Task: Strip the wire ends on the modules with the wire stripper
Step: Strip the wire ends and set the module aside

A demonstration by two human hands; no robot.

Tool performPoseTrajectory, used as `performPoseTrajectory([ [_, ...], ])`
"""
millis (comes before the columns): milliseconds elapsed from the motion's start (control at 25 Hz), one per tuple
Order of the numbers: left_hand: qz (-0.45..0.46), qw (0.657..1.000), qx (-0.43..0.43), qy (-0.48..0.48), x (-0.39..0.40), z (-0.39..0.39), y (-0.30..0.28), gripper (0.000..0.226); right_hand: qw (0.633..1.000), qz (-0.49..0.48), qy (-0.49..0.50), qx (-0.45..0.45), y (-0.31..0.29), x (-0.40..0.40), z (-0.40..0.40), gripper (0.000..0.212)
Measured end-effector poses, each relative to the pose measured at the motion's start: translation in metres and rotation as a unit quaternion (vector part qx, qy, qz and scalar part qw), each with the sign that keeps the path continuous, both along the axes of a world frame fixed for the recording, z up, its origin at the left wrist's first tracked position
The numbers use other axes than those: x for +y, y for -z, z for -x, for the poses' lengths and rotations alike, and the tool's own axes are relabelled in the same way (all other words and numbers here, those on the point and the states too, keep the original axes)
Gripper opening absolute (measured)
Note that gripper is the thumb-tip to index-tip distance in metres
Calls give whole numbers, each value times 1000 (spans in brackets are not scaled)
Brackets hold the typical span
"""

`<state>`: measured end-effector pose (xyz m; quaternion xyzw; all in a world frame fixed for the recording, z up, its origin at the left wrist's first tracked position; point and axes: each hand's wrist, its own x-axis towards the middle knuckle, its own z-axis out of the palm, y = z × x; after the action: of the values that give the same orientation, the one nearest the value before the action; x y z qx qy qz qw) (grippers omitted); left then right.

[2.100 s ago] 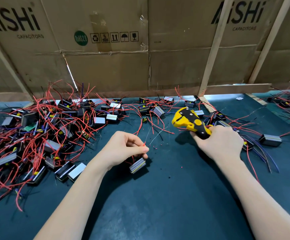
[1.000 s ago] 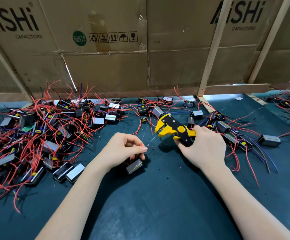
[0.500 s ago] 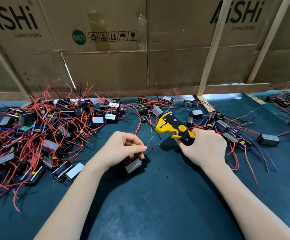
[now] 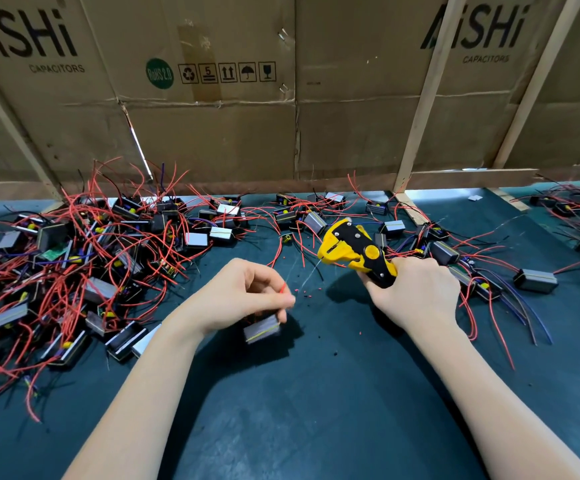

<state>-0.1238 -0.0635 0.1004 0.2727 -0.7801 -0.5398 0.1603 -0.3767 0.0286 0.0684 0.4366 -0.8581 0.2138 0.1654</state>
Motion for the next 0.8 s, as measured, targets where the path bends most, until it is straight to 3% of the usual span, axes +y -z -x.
performPoseTrajectory([
  [120, 2, 998, -42, 51, -3, -11, -4, 11, 997, 26, 40, -59, -7, 4, 12, 58],
  [360, 60, 974, 160, -147, -6, 2, -2, 8, 974, 104, 41, -195, -13, 14, 19, 54],
  [440, 83, 959, 218, -163, 4, 21, 2, 8, 963, 157, 46, -216, -18, 17, 24, 56],
  [480, 88, 959, 238, -128, 12, 33, 3, 18, 955, 180, 43, -233, -20, 19, 27, 56],
  [600, 140, 972, 183, 48, 36, 66, 12, 81, 934, 221, 31, -280, -20, 21, 35, 52],
  [640, 172, 972, 145, 69, 38, 69, 15, 92, 929, 228, 28, -291, -21, 22, 35, 51],
  [720, 218, 970, 108, 27, 31, 61, 18, 87, 920, 247, 22, -305, -21, 22, 35, 52],
  [800, 237, 962, 122, -66, 21, 45, 15, 65, 906, 273, 4, -323, -22, 21, 33, 58],
])
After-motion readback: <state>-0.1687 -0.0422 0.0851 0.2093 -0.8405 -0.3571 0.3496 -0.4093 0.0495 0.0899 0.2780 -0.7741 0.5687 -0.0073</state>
